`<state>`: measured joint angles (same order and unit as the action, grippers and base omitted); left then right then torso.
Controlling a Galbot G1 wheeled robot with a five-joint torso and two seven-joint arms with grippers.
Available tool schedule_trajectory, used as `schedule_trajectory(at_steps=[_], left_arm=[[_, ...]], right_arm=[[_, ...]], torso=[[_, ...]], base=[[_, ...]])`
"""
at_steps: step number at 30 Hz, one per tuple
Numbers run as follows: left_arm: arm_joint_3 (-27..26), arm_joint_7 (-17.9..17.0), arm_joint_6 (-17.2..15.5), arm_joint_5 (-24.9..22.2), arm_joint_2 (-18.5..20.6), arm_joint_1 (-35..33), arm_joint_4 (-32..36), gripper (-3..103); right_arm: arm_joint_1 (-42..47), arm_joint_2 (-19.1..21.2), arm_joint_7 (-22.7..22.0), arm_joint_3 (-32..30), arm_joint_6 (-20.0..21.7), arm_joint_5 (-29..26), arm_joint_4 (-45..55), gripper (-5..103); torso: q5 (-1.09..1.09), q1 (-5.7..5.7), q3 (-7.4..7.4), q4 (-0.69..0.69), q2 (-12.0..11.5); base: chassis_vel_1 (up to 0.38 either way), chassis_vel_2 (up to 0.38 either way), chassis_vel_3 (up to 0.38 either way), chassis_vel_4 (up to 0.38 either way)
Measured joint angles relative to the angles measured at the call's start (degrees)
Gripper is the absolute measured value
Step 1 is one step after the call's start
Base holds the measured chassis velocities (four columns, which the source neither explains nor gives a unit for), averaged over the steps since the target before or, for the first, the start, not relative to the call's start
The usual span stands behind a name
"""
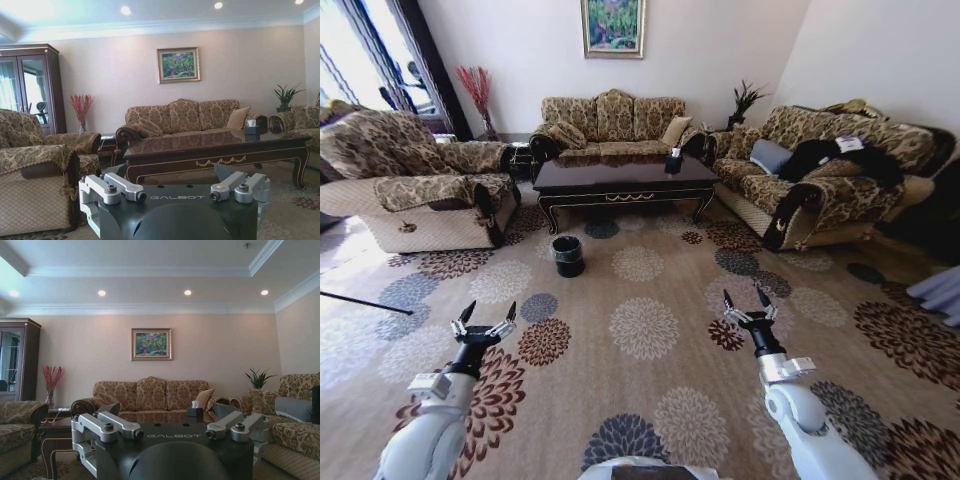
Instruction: Move to the front of the table and pick up the trash from the floor, then place it into the trash bin.
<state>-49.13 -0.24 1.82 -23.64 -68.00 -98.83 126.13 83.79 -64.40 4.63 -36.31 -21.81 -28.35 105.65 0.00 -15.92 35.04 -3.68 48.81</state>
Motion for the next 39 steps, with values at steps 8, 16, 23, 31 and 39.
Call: schedule_trajectory(at_steps=[8,16,23,31,39], left_arm=[[-0.38,0.07,0.31,0.03,-0.10,-0.86,0.93,99],[-0.46,0.09,0.57,-0.19,0.10,-1.06,2.14,99],[-1.23,0.09,-0.01,-1.45,1.38,0.01,2.56,99],[-1.79,0.09,0.00,-2.19,1.78,1.38,0.26,99],[-3.07,0.13,0.59,-3.46,1.97,1.04,0.49,99]], right_arm=[[0.00,0.00,0.00,0.00,0.00,0.00,0.00,100],[0.00,0.00,0.00,0.00,0.00,0.00,0.00,100],[0.00,0.00,0.00,0.00,0.00,0.00,0.00,100],[0.00,0.00,0.00,0.00,0.00,0.00,0.00,100],[0.00,0.00,0.00,0.00,0.00,0.00,0.00,100]], torso=[[0.00,-0.89,1.19,0.00,2.06],[0.00,-1.73,2.24,0.00,3.97],[0.00,-2.67,3.40,-0.01,6.08],[-0.01,-3.46,4.40,-0.01,7.86],[-0.01,-4.54,5.80,0.01,10.34]], base=[[0.000,0.000,0.000,0.000],[0.000,0.000,0.000,0.000],[0.000,0.000,0.000,0.000],[0.000,0.000,0.000,0.000],[0.000,0.000,0.000,0.000]])
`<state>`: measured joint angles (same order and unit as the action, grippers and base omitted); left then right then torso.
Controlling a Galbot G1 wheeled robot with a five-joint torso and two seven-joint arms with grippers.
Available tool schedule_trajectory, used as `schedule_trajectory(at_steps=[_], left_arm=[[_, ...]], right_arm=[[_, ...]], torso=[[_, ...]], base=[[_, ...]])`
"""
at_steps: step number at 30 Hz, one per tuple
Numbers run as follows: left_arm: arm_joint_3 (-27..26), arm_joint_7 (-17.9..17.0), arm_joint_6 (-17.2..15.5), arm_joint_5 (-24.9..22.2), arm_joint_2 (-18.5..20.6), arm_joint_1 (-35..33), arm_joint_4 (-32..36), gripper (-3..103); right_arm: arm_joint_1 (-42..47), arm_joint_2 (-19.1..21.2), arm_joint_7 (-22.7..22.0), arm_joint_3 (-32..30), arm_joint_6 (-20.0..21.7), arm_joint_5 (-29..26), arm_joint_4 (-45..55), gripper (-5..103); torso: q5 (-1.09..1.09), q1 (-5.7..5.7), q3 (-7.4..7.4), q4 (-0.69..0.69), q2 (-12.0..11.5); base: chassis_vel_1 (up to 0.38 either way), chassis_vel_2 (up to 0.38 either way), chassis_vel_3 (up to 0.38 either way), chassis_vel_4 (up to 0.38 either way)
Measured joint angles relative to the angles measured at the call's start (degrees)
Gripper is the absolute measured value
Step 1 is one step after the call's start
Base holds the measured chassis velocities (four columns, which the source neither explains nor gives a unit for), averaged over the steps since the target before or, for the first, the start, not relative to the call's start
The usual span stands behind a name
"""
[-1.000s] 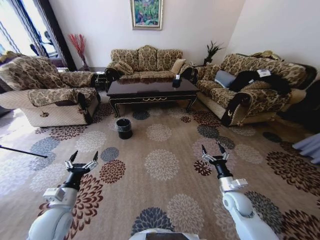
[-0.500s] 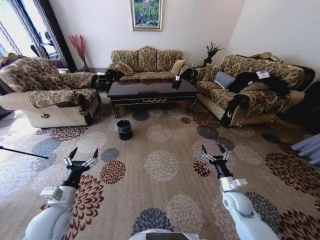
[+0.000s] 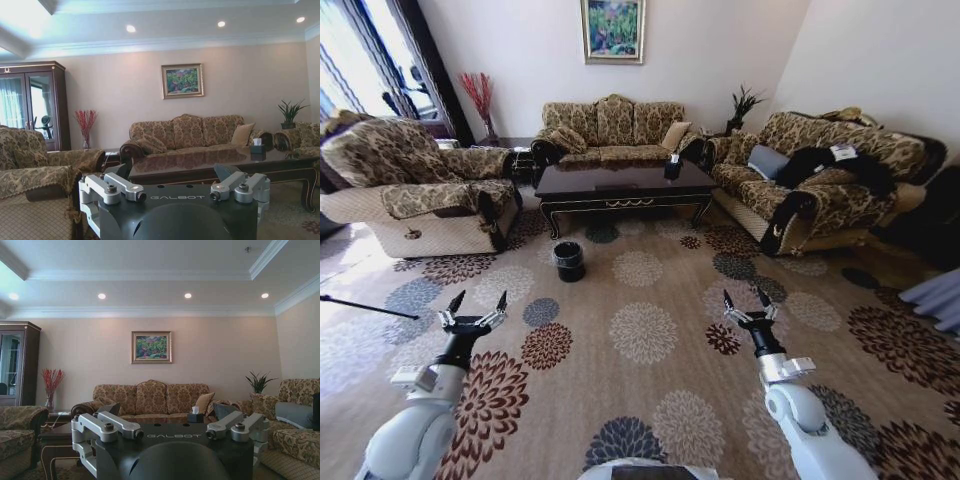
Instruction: Move to the front of the table and pick up the trash from the floor, then place it into the trash bin.
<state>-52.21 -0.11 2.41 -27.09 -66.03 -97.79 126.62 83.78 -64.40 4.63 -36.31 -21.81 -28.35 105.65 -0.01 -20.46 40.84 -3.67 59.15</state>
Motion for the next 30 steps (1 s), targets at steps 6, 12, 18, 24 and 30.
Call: schedule_trajectory(at_steps=[6,12,18,24,30], left_arm=[[0.36,0.08,0.42,0.14,-0.16,-0.28,0.54,99],[1.23,0.14,0.42,0.89,-0.70,0.07,0.93,99],[1.46,0.14,0.41,1.02,-0.69,0.28,0.79,99],[2.25,-0.64,0.01,1.20,-0.92,0.75,0.44,98],[3.02,-1.47,-0.59,2.83,-1.47,1.37,-0.94,100]], right_arm=[[0.00,0.00,0.00,0.00,0.00,0.00,0.00,100],[0.01,0.00,0.00,0.00,0.00,0.00,0.00,100],[0.00,0.00,0.00,0.00,0.00,0.00,0.00,100],[0.00,0.00,0.00,0.00,0.00,0.00,0.00,100],[0.01,0.00,0.00,0.00,0.00,0.00,0.00,100]], torso=[[0.01,-0.58,0.76,-0.01,1.34],[0.01,-1.49,1.85,-0.01,3.33],[0.01,-2.29,2.68,-0.01,4.99],[0.01,-2.97,3.63,-0.01,6.62],[0.01,-3.18,3.96,-0.01,7.10]], base=[[0.000,0.000,0.000,0.000],[0.000,0.000,0.000,0.000],[0.000,0.000,0.000,0.000],[0.000,0.000,0.000,0.000],[0.000,0.000,0.000,0.000]])
